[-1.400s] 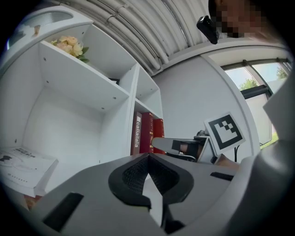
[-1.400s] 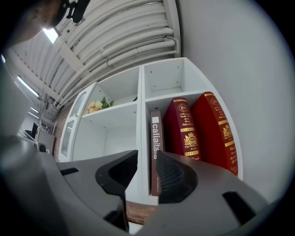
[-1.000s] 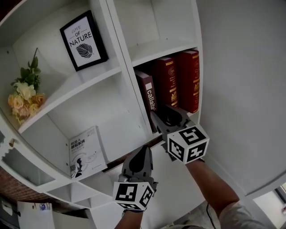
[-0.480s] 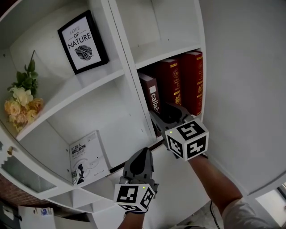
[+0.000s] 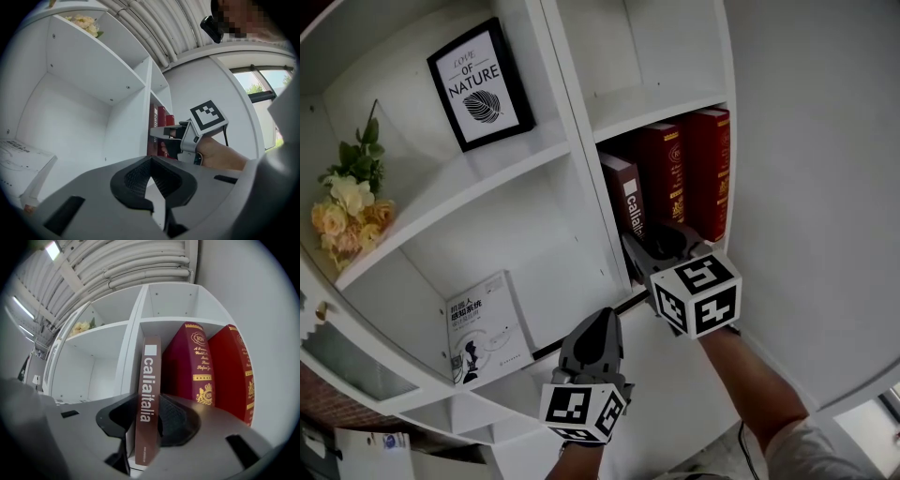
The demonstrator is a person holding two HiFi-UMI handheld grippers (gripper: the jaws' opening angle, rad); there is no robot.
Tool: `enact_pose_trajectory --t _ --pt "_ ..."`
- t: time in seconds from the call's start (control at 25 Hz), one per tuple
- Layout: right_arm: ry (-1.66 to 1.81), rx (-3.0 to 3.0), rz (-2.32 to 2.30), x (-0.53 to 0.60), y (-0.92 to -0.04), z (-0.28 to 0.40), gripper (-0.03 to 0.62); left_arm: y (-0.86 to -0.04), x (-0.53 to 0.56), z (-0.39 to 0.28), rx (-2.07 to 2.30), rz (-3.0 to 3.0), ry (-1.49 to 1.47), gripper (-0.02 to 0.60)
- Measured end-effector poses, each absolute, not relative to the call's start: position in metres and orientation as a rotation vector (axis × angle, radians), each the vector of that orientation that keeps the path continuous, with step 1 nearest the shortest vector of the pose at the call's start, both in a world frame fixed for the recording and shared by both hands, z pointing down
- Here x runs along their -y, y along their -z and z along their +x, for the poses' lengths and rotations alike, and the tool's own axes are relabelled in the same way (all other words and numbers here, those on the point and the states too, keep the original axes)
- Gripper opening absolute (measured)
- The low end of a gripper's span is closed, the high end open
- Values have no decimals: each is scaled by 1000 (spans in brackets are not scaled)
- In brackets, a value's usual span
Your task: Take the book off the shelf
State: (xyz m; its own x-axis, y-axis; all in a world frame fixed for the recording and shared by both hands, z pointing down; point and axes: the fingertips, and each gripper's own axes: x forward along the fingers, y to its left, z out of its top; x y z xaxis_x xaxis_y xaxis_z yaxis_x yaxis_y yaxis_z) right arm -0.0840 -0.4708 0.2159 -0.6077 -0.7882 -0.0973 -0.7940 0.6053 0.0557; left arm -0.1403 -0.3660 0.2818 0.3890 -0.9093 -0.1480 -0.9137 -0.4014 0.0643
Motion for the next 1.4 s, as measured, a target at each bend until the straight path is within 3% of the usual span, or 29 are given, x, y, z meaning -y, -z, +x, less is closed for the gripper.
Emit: enact_pose_trajectory --t 0.36,0.56,0.88,1.4 --pt "-170 -2740 -1363 445 -216 -68 138 -282 354 -132 -1683 -2597 -253 11" --pt "-163 -2780 -1363 458 -227 -79 198 -280 347 -135 -1700 -2589 -244 11" --pt "-130 -2739 -1358 465 -237 -81 152 -283 344 -144 -1730 -2573 -246 11" --pt "-111 -2674 -1358 420 -237 -39 143 -283 328 -117 -1696 -2591 -241 11"
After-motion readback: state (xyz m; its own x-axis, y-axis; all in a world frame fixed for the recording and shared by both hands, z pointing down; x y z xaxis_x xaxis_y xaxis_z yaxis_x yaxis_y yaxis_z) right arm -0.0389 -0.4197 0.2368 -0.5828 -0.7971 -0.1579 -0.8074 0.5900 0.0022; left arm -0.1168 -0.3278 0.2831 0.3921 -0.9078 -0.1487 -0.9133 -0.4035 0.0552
